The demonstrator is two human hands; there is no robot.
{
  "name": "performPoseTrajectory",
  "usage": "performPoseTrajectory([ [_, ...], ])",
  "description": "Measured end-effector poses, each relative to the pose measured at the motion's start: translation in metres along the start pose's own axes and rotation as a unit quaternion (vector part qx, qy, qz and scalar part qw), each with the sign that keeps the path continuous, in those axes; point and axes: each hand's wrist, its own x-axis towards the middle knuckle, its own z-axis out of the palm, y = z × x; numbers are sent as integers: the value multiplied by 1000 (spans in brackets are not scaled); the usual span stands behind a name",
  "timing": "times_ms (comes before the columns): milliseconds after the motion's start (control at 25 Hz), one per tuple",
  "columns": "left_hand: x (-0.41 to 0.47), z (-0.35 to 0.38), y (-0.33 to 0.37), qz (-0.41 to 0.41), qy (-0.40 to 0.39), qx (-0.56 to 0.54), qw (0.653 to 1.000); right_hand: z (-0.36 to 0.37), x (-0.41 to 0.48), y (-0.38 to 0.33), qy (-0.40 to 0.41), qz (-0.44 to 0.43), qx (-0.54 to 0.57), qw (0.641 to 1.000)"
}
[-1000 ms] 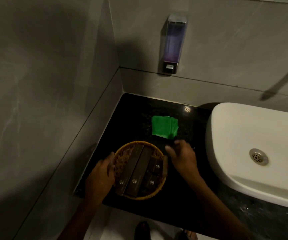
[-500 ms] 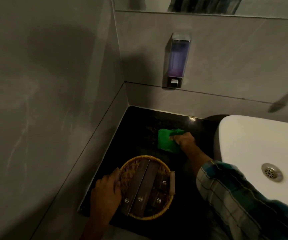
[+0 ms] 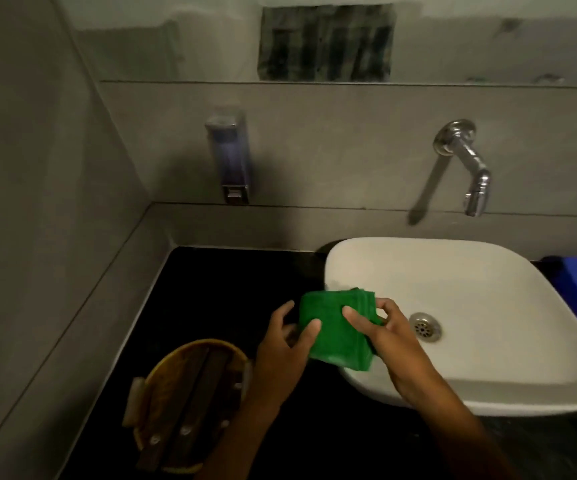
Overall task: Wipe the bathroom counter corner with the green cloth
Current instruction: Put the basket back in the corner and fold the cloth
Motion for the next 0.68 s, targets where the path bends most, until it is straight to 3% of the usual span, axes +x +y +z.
performPoseTrajectory([
  [200, -28, 167, 44, 106, -92, 61, 988, -173, -16, -34, 114, -14, -16, 993],
  [320, -37, 276, 61, 187, -138, 141, 962, -282, -14, -46, 194, -92, -79, 973],
  [520, -67, 462, 56, 271, -287, 347, 851, -459, -13, -51, 312, -75, -311, 895],
  [600, -78, 514, 49, 298, -311, 419, 799, -510, -9, -46, 319, -47, -394, 861],
  [680, -87, 547, 36, 320, -334, 471, 751, -543, -6, -34, 303, 3, -428, 852],
])
